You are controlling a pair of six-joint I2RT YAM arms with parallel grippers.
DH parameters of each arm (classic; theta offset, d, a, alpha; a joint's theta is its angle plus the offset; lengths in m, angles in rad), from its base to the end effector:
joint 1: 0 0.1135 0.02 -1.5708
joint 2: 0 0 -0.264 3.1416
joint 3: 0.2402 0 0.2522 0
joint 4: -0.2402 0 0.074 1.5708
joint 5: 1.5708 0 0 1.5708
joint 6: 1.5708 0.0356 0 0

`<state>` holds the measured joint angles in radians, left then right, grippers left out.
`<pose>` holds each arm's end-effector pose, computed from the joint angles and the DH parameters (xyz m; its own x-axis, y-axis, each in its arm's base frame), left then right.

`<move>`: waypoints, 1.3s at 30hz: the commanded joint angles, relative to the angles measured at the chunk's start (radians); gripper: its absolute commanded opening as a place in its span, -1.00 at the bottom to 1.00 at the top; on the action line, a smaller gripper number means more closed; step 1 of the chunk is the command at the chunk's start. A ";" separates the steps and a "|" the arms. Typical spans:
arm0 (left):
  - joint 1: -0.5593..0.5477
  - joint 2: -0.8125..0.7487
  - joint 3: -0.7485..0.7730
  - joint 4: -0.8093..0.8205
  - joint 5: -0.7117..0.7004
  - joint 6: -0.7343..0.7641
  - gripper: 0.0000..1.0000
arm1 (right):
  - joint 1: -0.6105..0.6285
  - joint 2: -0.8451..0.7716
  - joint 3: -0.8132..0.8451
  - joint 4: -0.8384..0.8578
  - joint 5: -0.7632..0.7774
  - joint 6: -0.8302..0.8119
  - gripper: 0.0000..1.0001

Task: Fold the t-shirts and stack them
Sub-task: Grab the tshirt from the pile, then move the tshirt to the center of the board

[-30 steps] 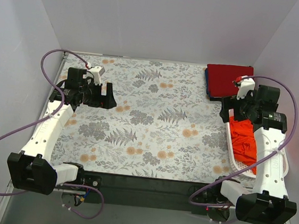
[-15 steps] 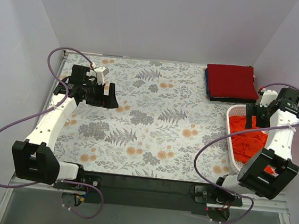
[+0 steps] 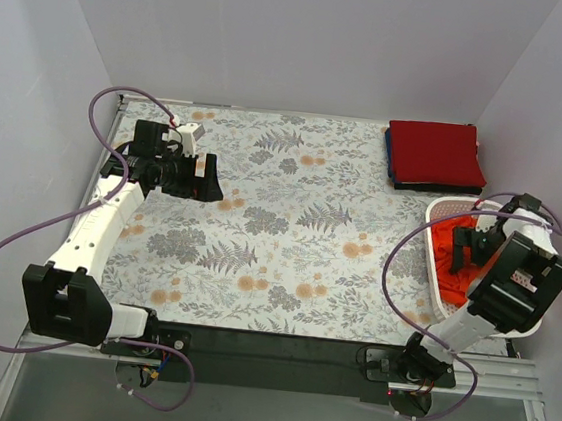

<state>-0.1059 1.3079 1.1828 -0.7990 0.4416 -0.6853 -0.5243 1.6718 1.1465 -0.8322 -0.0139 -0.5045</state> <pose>0.2628 -0.0432 0.3126 -0.8370 -0.4864 -0.2506 -0.2300 0.7284 -0.6454 0.2702 -0.1557 0.1981 -0.9814 0.0092 -0.1919 0.0270 0.9955 -0.0904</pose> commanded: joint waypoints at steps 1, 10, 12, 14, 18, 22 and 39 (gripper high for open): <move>0.006 -0.010 0.002 0.018 0.005 -0.006 0.84 | -0.003 0.002 -0.065 0.085 0.009 -0.006 0.96; 0.006 -0.007 -0.026 0.060 0.008 -0.029 0.84 | -0.028 -0.088 -0.071 0.055 0.022 -0.083 -0.48; 0.006 -0.002 -0.023 0.064 0.008 -0.043 0.84 | -0.037 -0.145 0.023 -0.034 -0.030 -0.089 -0.97; 0.005 0.002 -0.011 0.064 0.016 -0.057 0.84 | -0.039 -0.188 0.102 -0.096 -0.102 -0.095 -0.97; 0.006 0.005 0.041 0.070 0.042 -0.082 0.84 | -0.039 -0.282 0.376 -0.264 -0.326 -0.100 -0.97; 0.014 0.019 0.073 0.063 0.095 -0.109 0.83 | 0.000 -0.287 0.651 -0.332 -0.587 -0.066 -0.97; 0.104 -0.064 0.184 0.040 0.141 -0.211 0.90 | 0.881 -0.199 0.601 -0.082 -0.522 0.003 0.29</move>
<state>-0.0082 1.2995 1.3529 -0.7414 0.5674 -0.8894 0.2550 1.4570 1.7882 -0.9646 -0.5865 -0.4446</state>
